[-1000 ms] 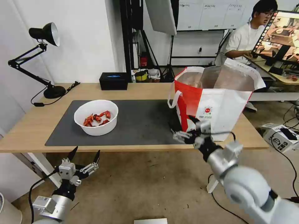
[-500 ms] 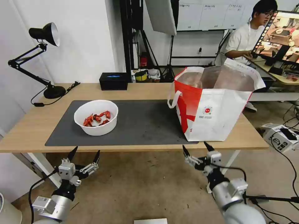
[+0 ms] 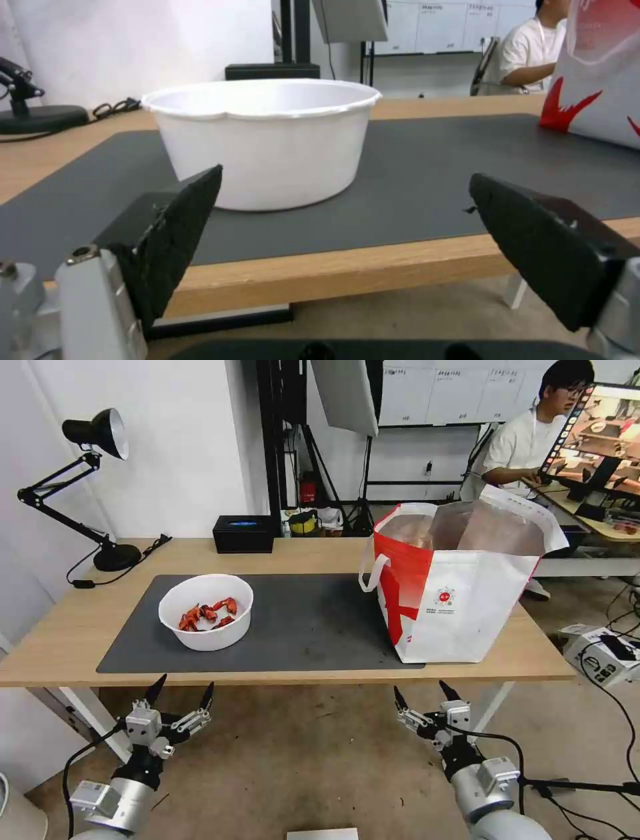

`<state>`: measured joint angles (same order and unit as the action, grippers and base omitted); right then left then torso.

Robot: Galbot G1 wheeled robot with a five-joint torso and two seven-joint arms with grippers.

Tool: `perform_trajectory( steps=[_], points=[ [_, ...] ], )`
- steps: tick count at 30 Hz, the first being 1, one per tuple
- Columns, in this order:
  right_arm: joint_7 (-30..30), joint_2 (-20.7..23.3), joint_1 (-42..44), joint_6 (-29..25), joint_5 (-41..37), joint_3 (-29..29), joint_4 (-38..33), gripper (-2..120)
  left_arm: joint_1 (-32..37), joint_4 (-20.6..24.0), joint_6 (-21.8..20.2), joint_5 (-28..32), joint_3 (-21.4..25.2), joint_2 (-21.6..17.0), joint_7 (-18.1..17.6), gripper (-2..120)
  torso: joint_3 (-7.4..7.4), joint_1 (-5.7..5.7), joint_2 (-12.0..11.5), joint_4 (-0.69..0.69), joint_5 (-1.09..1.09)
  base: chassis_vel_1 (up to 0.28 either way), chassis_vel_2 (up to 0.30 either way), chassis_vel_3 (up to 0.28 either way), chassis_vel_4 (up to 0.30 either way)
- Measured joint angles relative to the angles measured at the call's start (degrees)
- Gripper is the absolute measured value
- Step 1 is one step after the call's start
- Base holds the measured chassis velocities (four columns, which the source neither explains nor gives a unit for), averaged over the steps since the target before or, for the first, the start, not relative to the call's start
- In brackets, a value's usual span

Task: Pick up the trash from the table and place it into the takeout bag.

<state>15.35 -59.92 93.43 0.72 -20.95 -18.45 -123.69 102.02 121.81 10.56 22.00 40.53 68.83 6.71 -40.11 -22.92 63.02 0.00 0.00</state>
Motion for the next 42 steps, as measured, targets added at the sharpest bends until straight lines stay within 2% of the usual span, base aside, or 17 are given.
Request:
perform_trajectory(
  steps=[10, 21, 28, 31, 32, 34, 35, 37, 39, 40, 42],
  points=[
    [0.1, 0.2, -1.5, 3.2, -0.3, 0.4, 0.1, 100, -0.6, -0.9, 0.0, 0.3, -0.3, -0.3, 0.0, 100, 0.0, 0.0, 0.0, 0.0, 0.0, 0.0, 0.0, 0.0, 0.0],
    [0.2, 0.3, -1.5, 3.6, -0.4, 0.5, 0.0, 100, -1.3, -1.7, 0.0, 1.2, -0.4, -0.9, 0.0, 100, 0.0, 0.0, 0.0, 0.0, 0.0, 0.0, 0.0, 0.0, 0.0],
    [0.2, 0.3, -1.5, 3.7, -0.5, 0.5, 0.0, 100, -3.3, -1.2, -1.6, 4.5, 1.9, -3.7, -1.0, 100, 0.0, 0.0, 0.0, 0.0, 0.0, 0.0, 0.0, 0.0, 0.0],
    [0.2, 0.3, -1.5, 3.6, -0.5, 0.5, 0.0, 100, -5.6, 2.6, -9.7, 9.2, 3.3, -7.7, -6.9, 100, 0.0, 0.0, 0.0, 0.01, 0.02, 0.0, 0.0, 0.0, 0.0],
    [0.2, 0.3, -1.5, 3.6, -0.5, 0.5, 0.0, 100, -5.6, 2.6, -9.7, 9.2, 3.3, -7.7, -6.9, 100, 0.0, 0.0, 0.0, 0.01, 0.02, 0.0, 0.0, 0.0, 0.0],
    [0.2, 0.3, -1.5, 3.6, -0.5, 0.4, 0.0, 100, -8.3, 3.8, -13.9, 12.2, 3.5, -11.4, -11.3, 100, 0.0, 0.0, 0.0, 0.0, 0.0, 0.0, 0.0, 0.0, 0.0],
    [0.2, 0.3, -1.5, 3.7, -0.5, 0.4, 0.0, 100, -9.7, 4.0, -15.6, 13.8, 3.5, -13.5, -12.7, 100, 0.0, 0.0, 0.0, -0.02, 0.0, 0.0, 0.0, 0.0, 0.0],
    [0.2, 0.3, -1.5, 3.6, -0.5, 0.4, 0.0, 100, -10.5, 3.9, -16.6, 14.8, 3.6, -14.8, -13.5, 100, 0.0, -0.01, 0.0, -0.01, 0.0, 0.0, 0.0, 0.0, 0.0],
    [0.2, 0.3, -1.6, 3.7, -0.5, 0.4, 0.0, 100, -12.5, 3.0, -20.3, 18.9, 4.3, -18.5, -16.2, 100, 0.0, 0.0, 0.0, 0.01, 0.0, 0.0, 0.0, 0.0, 0.0],
    [0.2, 0.3, -1.6, 3.7, -0.5, 0.4, 0.0, 100, -12.5, 3.0, -20.3, 18.9, 4.3, -18.5, -16.2, 100, 0.0, 0.0, 0.0, 0.01, 0.0, 0.0, 0.0, 0.0, 0.0],
    [0.2, 0.3, -1.6, 3.7, -0.5, 0.4, -0.1, 100, -15.4, 1.4, -23.8, 24.6, 3.4, -22.4, -19.2, 100, 0.0, 0.0, 0.0, 0.0, 0.0, 0.0, 0.0, 0.0, 0.0]
  ],
)
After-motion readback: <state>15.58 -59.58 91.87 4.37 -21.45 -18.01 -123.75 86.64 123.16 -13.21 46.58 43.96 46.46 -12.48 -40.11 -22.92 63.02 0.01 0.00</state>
